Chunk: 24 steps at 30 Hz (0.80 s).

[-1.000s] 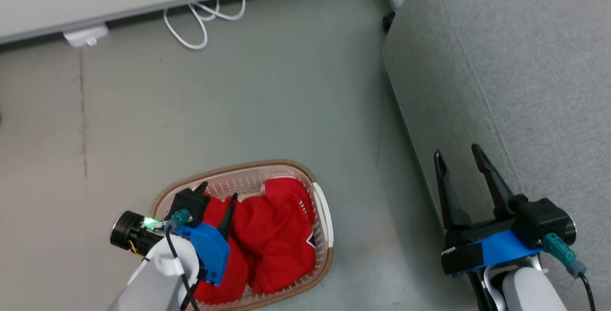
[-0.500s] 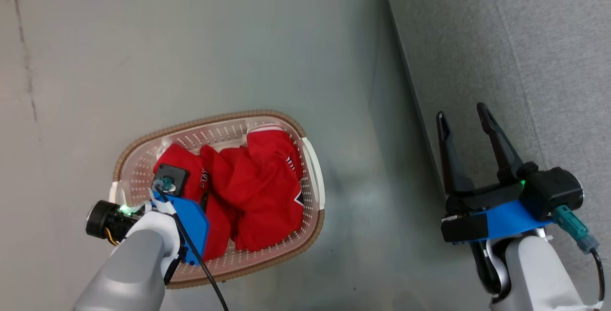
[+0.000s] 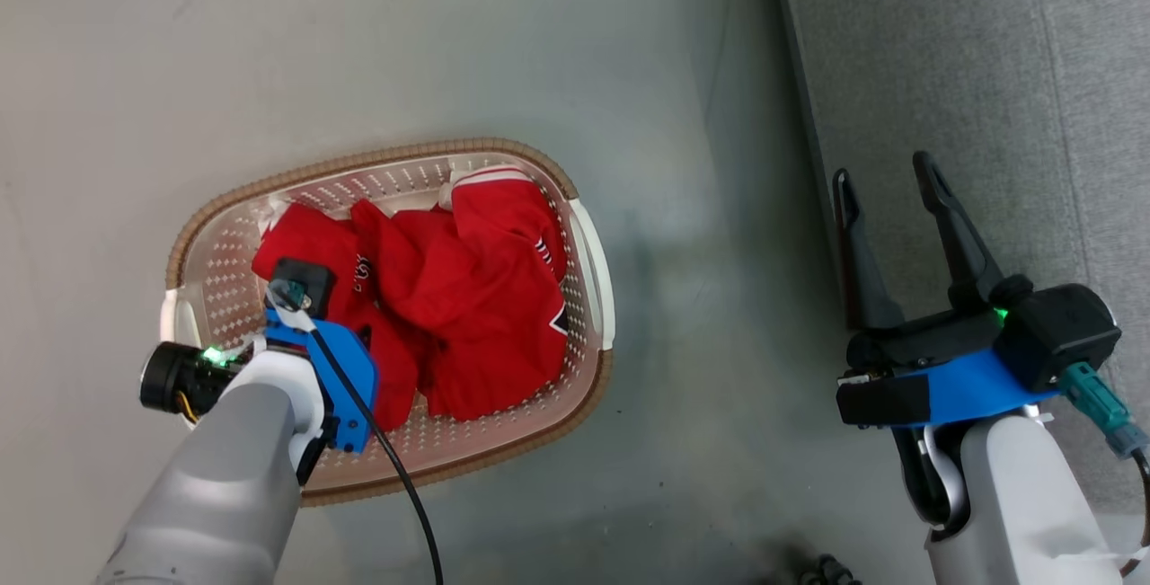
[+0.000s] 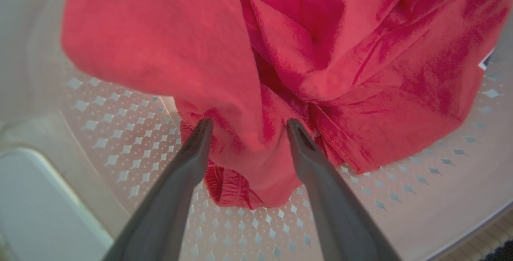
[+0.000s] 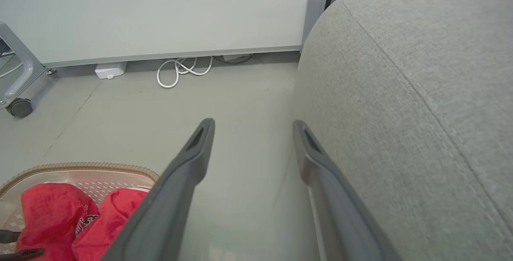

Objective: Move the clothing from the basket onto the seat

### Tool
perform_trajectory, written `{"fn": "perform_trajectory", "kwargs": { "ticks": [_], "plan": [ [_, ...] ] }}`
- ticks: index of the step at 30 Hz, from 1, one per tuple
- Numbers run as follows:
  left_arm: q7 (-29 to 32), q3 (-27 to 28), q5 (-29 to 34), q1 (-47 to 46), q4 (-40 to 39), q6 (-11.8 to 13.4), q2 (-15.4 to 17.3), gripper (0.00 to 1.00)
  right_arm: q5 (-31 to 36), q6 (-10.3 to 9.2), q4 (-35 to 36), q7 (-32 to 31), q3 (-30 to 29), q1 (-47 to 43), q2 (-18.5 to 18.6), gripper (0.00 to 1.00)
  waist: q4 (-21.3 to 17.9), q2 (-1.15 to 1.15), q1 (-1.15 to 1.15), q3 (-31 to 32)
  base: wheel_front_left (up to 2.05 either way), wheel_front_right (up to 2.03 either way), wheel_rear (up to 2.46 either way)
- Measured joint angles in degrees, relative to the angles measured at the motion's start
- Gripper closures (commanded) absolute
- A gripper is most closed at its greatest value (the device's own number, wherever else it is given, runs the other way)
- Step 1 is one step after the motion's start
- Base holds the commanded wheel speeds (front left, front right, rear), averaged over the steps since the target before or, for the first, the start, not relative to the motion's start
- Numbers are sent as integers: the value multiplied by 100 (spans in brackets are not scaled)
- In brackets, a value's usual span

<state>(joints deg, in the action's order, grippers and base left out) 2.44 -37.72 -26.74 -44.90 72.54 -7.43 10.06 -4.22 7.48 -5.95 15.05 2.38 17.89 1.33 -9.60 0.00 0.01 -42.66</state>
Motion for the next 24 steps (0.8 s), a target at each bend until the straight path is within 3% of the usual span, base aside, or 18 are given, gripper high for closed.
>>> {"fn": "perform_trajectory", "kwargs": {
  "ticks": [10, 11, 12, 24],
  "plan": [
    [174, -159, 71, -421, 75, 58, 16, 0, 0, 0, 83, 0, -21, 119, 0, 0, -8, 0, 0, -502, 0, 0, 0],
    [209, -189, 102, -436, 81, 87, 21, 58, 0, 0, 86, 0, -20, 132, 0, 0, -9, 0, 0, -525, 0, 0, 0],
    [189, -203, 116, -446, 85, 107, 24, 100, -1, 0, 90, 0, -19, 145, 0, 0, -9, 0, 0, -540, 0, 0, 0],
    [168, -333, 99, -417, 113, 105, -21, 100, -2, 0, -7, 0, -40, 158, 0, 0, 12, 0, -1, -363, 0, 0, 0]
  ]
}}
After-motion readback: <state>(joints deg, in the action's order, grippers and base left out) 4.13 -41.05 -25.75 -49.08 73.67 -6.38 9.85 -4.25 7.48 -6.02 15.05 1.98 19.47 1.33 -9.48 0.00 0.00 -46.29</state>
